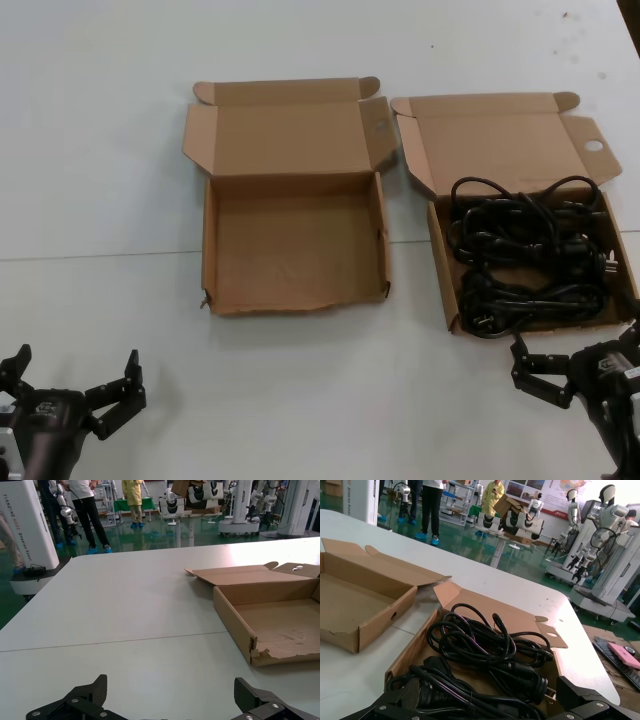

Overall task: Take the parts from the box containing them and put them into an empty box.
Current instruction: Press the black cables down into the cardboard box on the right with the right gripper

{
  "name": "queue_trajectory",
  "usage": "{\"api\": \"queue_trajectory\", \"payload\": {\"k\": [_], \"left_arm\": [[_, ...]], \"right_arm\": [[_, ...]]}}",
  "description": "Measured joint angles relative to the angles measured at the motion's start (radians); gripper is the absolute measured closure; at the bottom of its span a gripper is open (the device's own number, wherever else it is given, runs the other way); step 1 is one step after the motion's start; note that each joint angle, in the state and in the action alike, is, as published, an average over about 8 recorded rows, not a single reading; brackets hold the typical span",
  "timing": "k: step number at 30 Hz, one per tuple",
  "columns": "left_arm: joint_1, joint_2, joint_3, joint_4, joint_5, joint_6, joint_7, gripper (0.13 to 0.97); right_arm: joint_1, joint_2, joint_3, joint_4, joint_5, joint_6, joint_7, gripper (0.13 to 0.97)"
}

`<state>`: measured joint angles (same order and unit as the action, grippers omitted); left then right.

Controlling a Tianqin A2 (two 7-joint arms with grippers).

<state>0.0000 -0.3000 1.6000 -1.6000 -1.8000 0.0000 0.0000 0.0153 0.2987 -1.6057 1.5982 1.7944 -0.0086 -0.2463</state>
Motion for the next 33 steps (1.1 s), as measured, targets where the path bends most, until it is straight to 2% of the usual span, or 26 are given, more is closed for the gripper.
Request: {"api": "queue_trajectory", "payload": {"k": [5, 11, 16, 24, 29, 33], "left_arm": [[0.000, 0.000, 0.000, 0.000, 0.000, 0.000, 0.000, 0.177], [0.000, 0.000, 0.000, 0.000, 0.000, 0.000, 0.000, 0.261], [0.000, 0.000, 0.000, 0.000, 0.000, 0.000, 0.000, 0.333], [0.000, 0.000, 0.000, 0.000, 0.000, 0.000, 0.000, 0.492], [0.000, 0.000, 0.000, 0.000, 0.000, 0.000, 0.000, 0.625], [0.000, 0.000, 0.000, 0.000, 0.000, 0.000, 0.000, 0.717]], "right_arm": [[0.000, 0.014, -0.004, 0.005, 0.003, 0.011, 0.000, 0.129], [0.006, 0.059, -0.035, 0.014, 0.033, 0.042, 0.000, 0.129], [0.027, 0.162, -0.118, 0.037, 0.126, 0.109, 0.000, 0.129], [0.159, 0.451, -0.387, 0.104, 0.415, 0.260, 0.000, 0.129], [0.323, 0.621, -0.609, 0.134, 0.587, 0.318, 0.000, 0.129], [0.490, 0.716, -0.797, 0.136, 0.666, 0.332, 0.000, 0.129]]}}
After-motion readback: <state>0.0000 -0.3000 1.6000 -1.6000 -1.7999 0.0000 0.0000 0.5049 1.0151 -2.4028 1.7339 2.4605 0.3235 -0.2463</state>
